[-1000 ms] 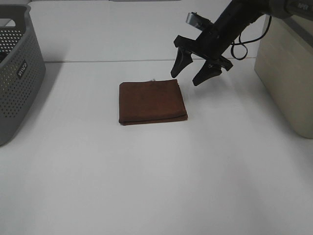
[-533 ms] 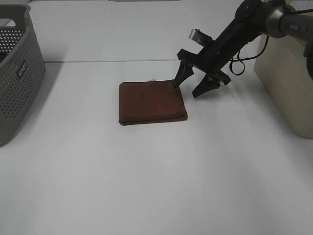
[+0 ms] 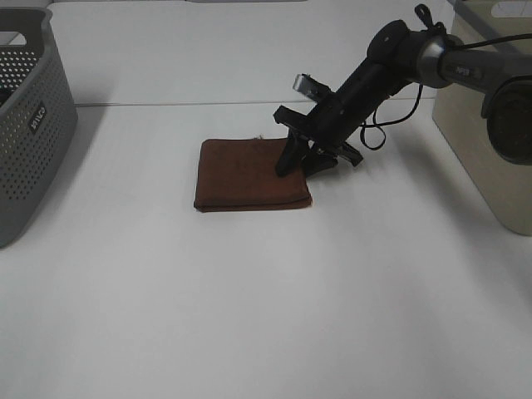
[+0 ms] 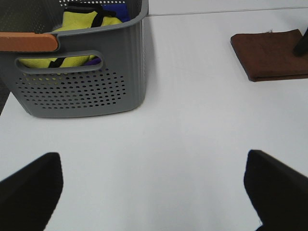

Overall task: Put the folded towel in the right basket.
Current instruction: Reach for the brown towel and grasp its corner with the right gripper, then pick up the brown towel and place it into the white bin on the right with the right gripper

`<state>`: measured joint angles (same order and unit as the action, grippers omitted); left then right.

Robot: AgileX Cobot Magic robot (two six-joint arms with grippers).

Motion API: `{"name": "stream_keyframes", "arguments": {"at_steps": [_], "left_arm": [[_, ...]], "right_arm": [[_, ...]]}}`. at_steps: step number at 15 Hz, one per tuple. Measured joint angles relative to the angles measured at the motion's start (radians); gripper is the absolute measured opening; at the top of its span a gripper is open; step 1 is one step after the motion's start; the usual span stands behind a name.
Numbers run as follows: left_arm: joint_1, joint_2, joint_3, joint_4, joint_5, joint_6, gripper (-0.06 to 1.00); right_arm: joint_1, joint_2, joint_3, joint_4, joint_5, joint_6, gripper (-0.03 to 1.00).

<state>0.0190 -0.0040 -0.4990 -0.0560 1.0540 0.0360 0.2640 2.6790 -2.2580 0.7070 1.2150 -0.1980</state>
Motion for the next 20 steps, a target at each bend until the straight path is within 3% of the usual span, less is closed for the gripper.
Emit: {"name": "stream_keyframes", "arguments": {"at_steps": [2,6,10,14,15,20], "left_arm": [[0.0,0.0,0.0,0.0,0.0,0.0,0.97],[0.0,0.0,0.0,0.0,0.0,0.0,0.97],[0.0,0.0,0.0,0.0,0.0,0.0,0.97],[0.0,0.0,0.0,0.0,0.0,0.0,0.97],[0.0,0.0,0.0,0.0,0.0,0.0,0.97],[0.0,0.0,0.0,0.0,0.0,0.0,0.97]], "right_arm": [[0.0,0.001,-0.006,-0.021,0.0,0.0,0.08],[0.002,-0.045,-0.091,-0.036,0.0,0.0,0.06],[0.006,-0.236,-0.105,-0.083,0.002,0.0,0.06],[0.007,-0.452,-0.105,-0.277,0.006,0.016,0.06],[0.007,-0.527,-0.105,-0.374,0.007,0.035,0.06],[0.007,-0.701,-0.105,-0.645,0.008,0.079,0.06]]}}
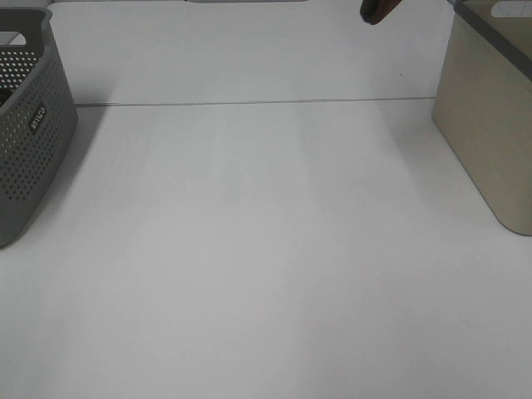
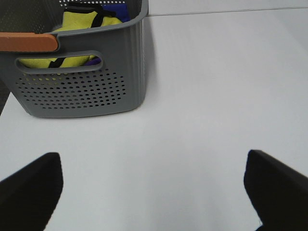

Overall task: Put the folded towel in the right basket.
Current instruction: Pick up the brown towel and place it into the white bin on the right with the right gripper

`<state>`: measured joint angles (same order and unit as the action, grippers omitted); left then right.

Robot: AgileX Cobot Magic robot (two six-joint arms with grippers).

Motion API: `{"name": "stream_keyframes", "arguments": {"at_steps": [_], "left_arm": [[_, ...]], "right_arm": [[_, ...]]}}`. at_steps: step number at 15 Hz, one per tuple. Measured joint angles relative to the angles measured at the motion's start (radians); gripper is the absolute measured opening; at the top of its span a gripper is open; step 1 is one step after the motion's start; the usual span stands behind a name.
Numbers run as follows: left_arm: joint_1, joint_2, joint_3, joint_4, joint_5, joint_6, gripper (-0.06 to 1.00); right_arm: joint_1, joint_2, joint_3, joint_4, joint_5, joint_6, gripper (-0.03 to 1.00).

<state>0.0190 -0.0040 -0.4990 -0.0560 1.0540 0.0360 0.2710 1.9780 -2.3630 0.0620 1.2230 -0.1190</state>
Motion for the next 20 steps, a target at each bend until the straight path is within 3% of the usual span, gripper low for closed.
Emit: {"name": "stream_keyframes", "arguments": {"at_steps": [3,8,13,15,20], "left_arm": [[0.0,0.0,0.0,0.0,0.0,0.0,0.97],[0.0,0.0,0.0,0.0,0.0,0.0,0.97],[0.0,0.0,0.0,0.0,0.0,0.0,0.97],[0.0,0.0,0.0,0.0,0.0,0.0,0.97],[0.0,0.0,0.0,0.0,0.0,0.0,0.97]], "right_arm": [[-0.034,-0.051,0.0,-0.055,0.0,0.003,0.06],[-0.241,-0.077,0.0,-0.042,0.0,0.024,0.06],[-0.451,-0.122,0.198,0.005,0.0,0.022,0.06],[-0.478,-0.12,0.289,-0.007,0.001,0.007,0.06],[-0.478,-0.067,0.32,0.006,-0.001,0.004,0.06]]}}
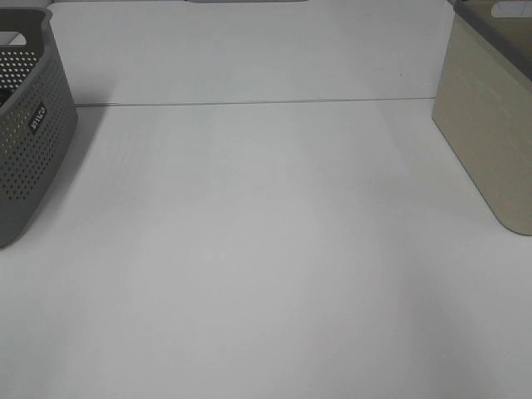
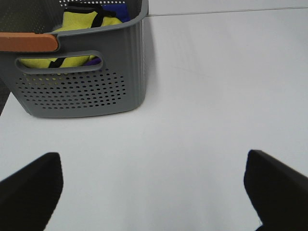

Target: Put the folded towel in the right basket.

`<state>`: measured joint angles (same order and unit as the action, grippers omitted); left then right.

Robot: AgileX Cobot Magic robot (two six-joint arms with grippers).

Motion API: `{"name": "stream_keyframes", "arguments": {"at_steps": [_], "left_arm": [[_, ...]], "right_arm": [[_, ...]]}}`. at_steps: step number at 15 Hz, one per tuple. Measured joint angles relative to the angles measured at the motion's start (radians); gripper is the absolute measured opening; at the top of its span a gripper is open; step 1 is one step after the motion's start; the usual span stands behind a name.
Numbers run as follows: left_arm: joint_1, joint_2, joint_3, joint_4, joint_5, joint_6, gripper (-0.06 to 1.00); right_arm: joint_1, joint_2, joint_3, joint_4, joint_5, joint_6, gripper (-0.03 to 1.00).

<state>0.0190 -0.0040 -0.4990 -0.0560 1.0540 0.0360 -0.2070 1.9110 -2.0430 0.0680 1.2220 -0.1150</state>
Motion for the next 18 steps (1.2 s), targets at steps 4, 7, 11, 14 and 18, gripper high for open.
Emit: {"name": "stream_keyframes", "arguments": {"at_steps": [4,7,11,14,18], "left_arm": [[0.0,0.0,0.0,0.0,0.0,0.0,0.97],[0.0,0.0,0.0,0.0,0.0,0.0,0.97],[0.0,0.0,0.0,0.0,0.0,0.0,0.97],[0.0,0.0,0.0,0.0,0.0,0.0,0.97],[0.0,0.0,0.0,0.0,0.0,0.0,0.97]], "right_arm": [[0.0,0.131,0.003,0.006,-0.004,-0.002,0.1],[0.0,0.172,0.006,0.027,-0.004,-0.001,0.48],[0.001,0.145,0.006,0.06,-0.003,0.0,0.67],[0.001,0.063,0.006,0.138,-0.002,0.001,0.68],[0.023,-0.071,0.023,0.17,-0.002,0.001,0.68]]}}
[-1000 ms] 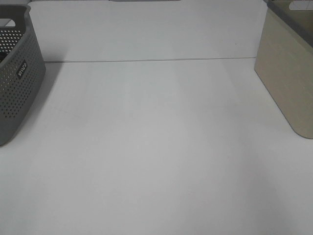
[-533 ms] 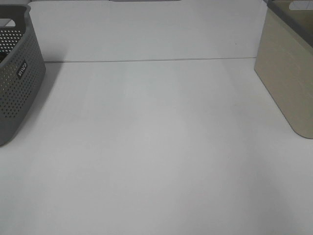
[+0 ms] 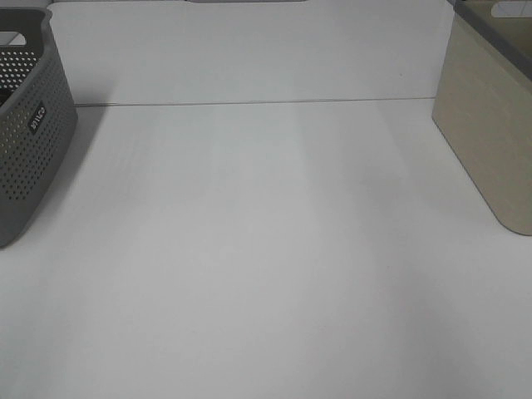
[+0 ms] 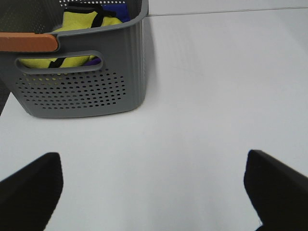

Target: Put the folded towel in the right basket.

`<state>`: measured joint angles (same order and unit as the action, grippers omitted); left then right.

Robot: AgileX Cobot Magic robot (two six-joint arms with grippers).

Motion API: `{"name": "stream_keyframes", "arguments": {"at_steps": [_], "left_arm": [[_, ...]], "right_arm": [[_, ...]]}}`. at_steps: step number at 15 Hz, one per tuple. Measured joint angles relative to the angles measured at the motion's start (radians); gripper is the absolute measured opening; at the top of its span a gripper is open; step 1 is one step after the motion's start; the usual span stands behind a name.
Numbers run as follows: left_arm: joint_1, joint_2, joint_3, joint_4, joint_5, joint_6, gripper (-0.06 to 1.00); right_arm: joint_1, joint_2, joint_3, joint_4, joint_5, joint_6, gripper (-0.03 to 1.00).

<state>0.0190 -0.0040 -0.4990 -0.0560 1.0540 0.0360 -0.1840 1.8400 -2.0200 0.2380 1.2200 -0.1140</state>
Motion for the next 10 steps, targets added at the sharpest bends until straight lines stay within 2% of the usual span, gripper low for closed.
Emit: {"name": "stream_keyframes", "arguments": {"at_steps": [3,6,8,9,10], "left_arm": [[0.0,0.0,0.0,0.0,0.0,0.0,0.97],[0.0,0.0,0.0,0.0,0.0,0.0,0.97],[0.0,0.0,0.0,0.0,0.0,0.0,0.97],[0.0,0.0,0.0,0.0,0.0,0.0,0.97],[0.0,0.0,0.0,0.0,0.0,0.0,0.97]], "right_arm": [[0.062,-0.152,0.116,-0.016,-0.001,0.0,0.68],[0.128,-0.311,0.314,-0.021,-0.001,0.002,0.68],[0.138,-0.424,0.486,-0.04,-0.001,0.018,0.68],[0.138,-0.537,0.668,-0.065,-0.001,0.027,0.68],[0.138,-0.587,0.749,-0.074,-0.001,0.045,0.68]]}}
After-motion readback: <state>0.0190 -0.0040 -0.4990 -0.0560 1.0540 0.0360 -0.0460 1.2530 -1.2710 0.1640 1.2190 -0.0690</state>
